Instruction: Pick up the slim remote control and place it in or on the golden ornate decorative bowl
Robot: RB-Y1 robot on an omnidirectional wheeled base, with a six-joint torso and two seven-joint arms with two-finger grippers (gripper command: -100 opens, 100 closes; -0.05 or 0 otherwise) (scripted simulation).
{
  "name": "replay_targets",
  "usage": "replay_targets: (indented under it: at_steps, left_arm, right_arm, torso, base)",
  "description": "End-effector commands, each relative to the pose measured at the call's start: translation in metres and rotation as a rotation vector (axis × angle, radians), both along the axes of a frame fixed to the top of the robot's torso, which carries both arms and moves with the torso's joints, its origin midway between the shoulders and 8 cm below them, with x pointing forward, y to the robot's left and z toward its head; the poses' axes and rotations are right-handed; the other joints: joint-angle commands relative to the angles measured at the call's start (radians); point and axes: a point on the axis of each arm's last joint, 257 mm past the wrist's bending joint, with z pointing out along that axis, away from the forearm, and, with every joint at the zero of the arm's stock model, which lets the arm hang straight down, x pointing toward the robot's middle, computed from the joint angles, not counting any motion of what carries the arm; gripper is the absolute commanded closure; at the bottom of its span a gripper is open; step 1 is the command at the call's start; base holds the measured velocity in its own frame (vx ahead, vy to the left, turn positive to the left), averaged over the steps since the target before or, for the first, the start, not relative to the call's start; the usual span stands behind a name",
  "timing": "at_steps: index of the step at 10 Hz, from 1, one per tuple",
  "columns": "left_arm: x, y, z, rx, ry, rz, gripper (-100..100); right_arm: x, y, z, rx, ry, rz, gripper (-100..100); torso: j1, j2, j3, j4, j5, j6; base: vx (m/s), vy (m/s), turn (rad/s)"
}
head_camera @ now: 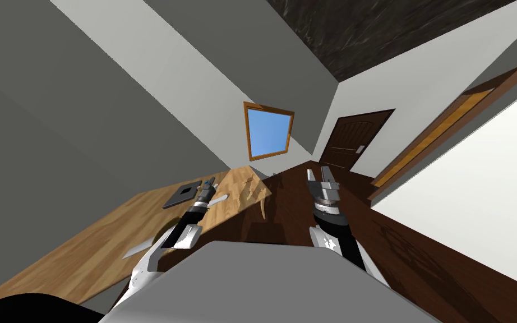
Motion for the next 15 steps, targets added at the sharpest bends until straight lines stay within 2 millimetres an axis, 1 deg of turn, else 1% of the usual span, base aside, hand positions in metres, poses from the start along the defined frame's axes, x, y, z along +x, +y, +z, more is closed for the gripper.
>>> replay_targets:
  at_steps: [1, 2, 3, 4, 5, 6, 7, 8, 9, 10, 11, 12, 13, 14, 15]
  left_arm:
    - [0.006, 0.012, -0.01, -0.006, 0.045, 0.017, -100]
    - [0.009, 0.034, -0.026, -0.014, 0.098, 0.04, -100]
    - [0.01, 0.036, -0.032, -0.017, 0.118, 0.046, -100]
    - [0.013, 0.057, -0.046, -0.028, 0.176, 0.071, -100]
    - [0.013, 0.062, -0.054, -0.03, 0.192, 0.08, -100]
    - [0.014, 0.083, -0.067, -0.042, 0.248, 0.107, -100]
    - [0.013, 0.089, -0.075, -0.048, 0.266, 0.118, -100]
    - [0.013, 0.11, -0.087, -0.061, 0.324, 0.147, -100]
    - [0.011, 0.117, -0.096, -0.07, 0.34, 0.16, -100]
    - [0.007, 0.143, -0.111, -0.087, 0.393, 0.199, -100]
    - [0.006, 0.145, -0.117, -0.096, 0.414, 0.205, -100]
    - [0.005, 0.164, -0.123, -0.115, 0.451, 0.231, -100]
    - [0.001, 0.17, -0.133, -0.126, 0.479, 0.246, -100]
    - [-0.001, 0.173, -0.137, -0.127, 0.486, 0.253, -100]
    - [-0.005, 0.192, -0.147, -0.156, 0.538, 0.283, -100]
  right_arm:
    - [0.0, 0.0, 0.0, 0.0, 0.0, 0.0, 0]
    - [0.0, 0.0, 0.0, 0.0, 0.0, 0.0, 0]
    - [0.0, 0.0, 0.0, 0.0, 0.0, 0.0, 0]
    - [0.0, 0.0, 0.0, 0.0, 0.0, 0.0, 0]
    - [0.0, 0.0, 0.0, 0.0, 0.0, 0.0, 0]
    - [0.0, 0.0, 0.0, 0.0, 0.0, 0.0, 0]
    - [0.0, 0.0, 0.0, 0.0, 0.0, 0.0, 0]
    - [0.0, 0.0, 0.0, 0.0, 0.0, 0.0, 0]
    - [0.0, 0.0, 0.0, 0.0, 0.0, 0.0, 0]
    - [0.0, 0.0, 0.0, 0.0, 0.0, 0.0, 0]
    - [0.0, 0.0, 0.0, 0.0, 0.0, 0.0, 0]
    - [0.0, 0.0, 0.0, 0.0, 0.0, 0.0, 0]
    - [0.0, 0.0, 0.0, 0.0, 0.0, 0.0, 0]
    - [0.0, 0.0, 0.0, 0.0, 0.0, 0.0, 0]
    - [0.0, 0.0, 0.0, 0.0, 0.0, 0.0, 0]
  torso:
    - [0.0, 0.0, 0.0, 0.0, 0.0, 0.0]
    - [0.0, 0.0, 0.0, 0.0, 0.0, 0.0]
    - [0.0, 0.0, 0.0, 0.0, 0.0, 0.0]
    - [0.0, -0.001, 0.0, 0.0, 0.0, 0.0]
    - [0.0, 0.0, 0.0, 0.0, 0.0, 0.0]
    - [0.001, 0.0, 0.0, 0.0, 0.0, -0.001]
    - [0.001, 0.0, 0.0, 0.0, 0.0, 0.0]
    - [0.001, 0.0, 0.0, 0.0, 0.0, -0.001]
    - [0.0, -0.001, 0.0, 0.0, 0.0, 0.0]
    - [0.001, -0.001, 0.0, 0.0, 0.0, -0.001]
    - [0.001, -0.001, 0.0, 0.0, 0.0, 0.0]
    - [0.001, -0.001, 0.0, 0.0, 0.0, -0.001]
    - [0.001, -0.001, 0.0, 0.0, 0.0, 0.0]
    - [0.002, -0.001, 0.0, 0.0, 0.0, -0.001]
    - [0.002, -0.001, 0.0, 0.0, 0.0, -0.001]
  base:
    - [-0.013, -0.032, -0.083]
    - [-0.009, -0.039, -0.175]
    - [-0.009, -0.028, -0.069]
    - [-0.008, -0.035, -0.145]
    - [-0.013, -0.025, -0.076]
    - [-0.018, -0.029, -0.17]
    - [-0.008, -0.023, -0.102]
    - [-0.004, -0.031, -0.185]
    - [-0.003, -0.019, -0.081]
    - [-0.003, -0.02, -0.188]
    - [-0.004, -0.011, -0.086]
    - [-0.004, -0.016, -0.2]
    - [-0.003, -0.008, -0.092]
    - [-0.001, -0.002, 0.035]
    - [-0.001, -0.01, -0.199]
